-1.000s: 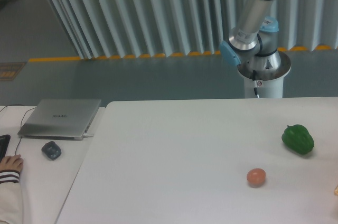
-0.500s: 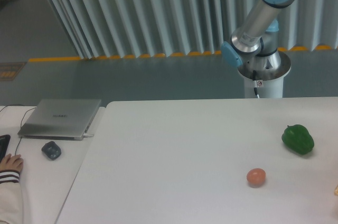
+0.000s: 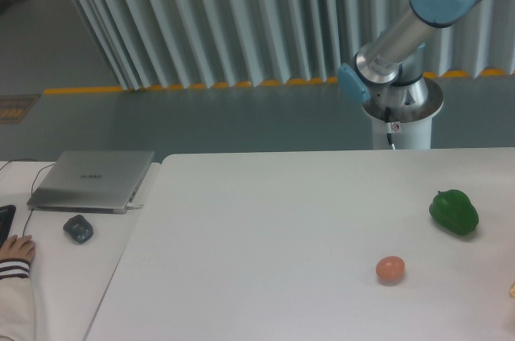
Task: Place the red pepper on the table
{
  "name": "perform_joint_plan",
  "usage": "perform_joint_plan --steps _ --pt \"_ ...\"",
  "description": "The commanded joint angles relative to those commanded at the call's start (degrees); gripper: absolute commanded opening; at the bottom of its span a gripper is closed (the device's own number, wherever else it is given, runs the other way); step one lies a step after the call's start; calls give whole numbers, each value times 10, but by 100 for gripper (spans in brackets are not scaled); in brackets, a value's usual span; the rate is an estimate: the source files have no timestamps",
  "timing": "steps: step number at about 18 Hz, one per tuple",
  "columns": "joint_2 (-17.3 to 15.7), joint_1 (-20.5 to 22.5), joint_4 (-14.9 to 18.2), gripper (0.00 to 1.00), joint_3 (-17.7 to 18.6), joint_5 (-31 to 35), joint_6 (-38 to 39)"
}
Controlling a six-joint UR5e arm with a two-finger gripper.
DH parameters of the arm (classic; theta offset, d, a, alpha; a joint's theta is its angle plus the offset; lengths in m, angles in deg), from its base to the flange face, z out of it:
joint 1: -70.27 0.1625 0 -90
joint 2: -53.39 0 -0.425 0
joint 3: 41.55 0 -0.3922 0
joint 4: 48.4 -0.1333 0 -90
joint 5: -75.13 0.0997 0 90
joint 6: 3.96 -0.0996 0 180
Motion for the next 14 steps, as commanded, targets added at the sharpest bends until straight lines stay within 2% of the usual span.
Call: perform_joint_plan --steps 4,6,7,8,9,11,12,14 --pt "3 -3 -1 100 1 0 5" --pt "4 -3 -11 98 4 -1 -2" --pt "4 -3 -16 90 6 -1 -3" --pt "3 -2 -18 78 10 0 -9" --pt "0 -2 -23 44 15 1 -24" --pt "-3 -2 -24 9 20 11 -39" --pt "-7 -2 -24 2 21 13 -39" --pt "-22 2 -23 0 21 13 -34"
